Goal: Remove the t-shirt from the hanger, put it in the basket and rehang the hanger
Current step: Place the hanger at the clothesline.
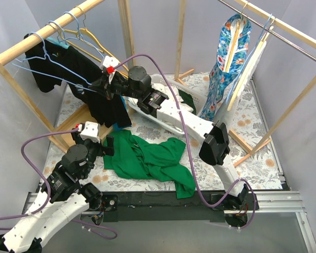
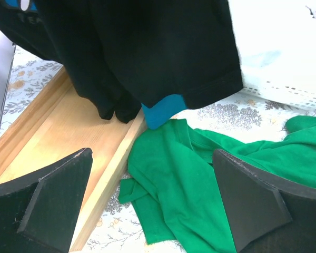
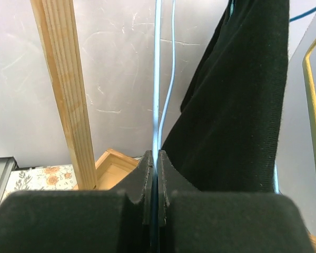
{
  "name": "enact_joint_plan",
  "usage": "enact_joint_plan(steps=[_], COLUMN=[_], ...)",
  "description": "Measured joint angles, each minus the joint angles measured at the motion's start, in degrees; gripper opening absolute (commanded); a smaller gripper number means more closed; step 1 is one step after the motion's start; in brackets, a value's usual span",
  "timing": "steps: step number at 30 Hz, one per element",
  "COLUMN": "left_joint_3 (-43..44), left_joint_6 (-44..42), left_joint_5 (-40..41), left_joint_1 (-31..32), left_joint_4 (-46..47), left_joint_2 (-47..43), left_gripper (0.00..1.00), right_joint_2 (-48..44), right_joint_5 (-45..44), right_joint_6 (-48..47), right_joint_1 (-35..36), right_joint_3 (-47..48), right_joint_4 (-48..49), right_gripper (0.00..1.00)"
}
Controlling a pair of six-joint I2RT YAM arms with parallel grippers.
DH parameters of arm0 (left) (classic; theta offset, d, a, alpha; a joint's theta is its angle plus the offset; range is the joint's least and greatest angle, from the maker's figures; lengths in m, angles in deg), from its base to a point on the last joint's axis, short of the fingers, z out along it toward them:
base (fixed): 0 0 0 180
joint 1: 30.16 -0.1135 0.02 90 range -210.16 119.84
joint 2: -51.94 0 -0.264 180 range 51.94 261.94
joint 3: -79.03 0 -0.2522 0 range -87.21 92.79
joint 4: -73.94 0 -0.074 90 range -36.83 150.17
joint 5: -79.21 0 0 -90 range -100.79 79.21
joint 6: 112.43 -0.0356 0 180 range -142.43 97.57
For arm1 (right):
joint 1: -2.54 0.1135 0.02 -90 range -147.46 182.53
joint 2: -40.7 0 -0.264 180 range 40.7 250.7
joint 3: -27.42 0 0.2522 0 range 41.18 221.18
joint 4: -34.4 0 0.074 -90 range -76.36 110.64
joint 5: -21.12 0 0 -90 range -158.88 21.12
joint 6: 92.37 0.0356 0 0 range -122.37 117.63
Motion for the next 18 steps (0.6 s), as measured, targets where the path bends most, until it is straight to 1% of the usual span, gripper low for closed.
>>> enact_joint_plan(steps=[10, 11, 12, 13, 15, 18], left_joint_3=[0.1, 0.1, 0.1, 0.1, 0.2, 0.5], left_joint_6=[0.0, 0.0, 0.0, 0.0, 0.0, 0.0], left_joint_5=[0.0, 0.0, 0.0, 0.0, 0.0, 0.0], left_joint_1=[0.0, 0.0, 0.0, 0.0, 0.0, 0.0], left_joint_4=[0.0, 0.0, 0.0, 0.0, -0.1, -0.1], left_joint_2=[2.7, 2.7, 2.7, 2.7, 2.8, 3.0], left_gripper=[0.98, 0.98, 0.98, 0.98, 0.98, 0.98], right_joint_2=[0.6, 0.6, 0.6, 0.5, -0.6, -3.2], right_joint_5=[-1.1, -1.2, -1.3, -1.5, -1.9, -2.8], right_joint_6=[0.6, 0.6, 0.6, 0.5, 0.5, 0.1], right_joint_1=[0.1, 0.1, 0.1, 0.1, 0.2, 0.3], right_joint_3=[0.4, 0.3, 0.2, -0.2, -2.4, -6.6], right_joint_4=[0.3, 0.3, 0.4, 0.6, 0.9, 0.8], right_gripper=[0.01, 0.09, 0.13, 0.23, 0.26, 0.37])
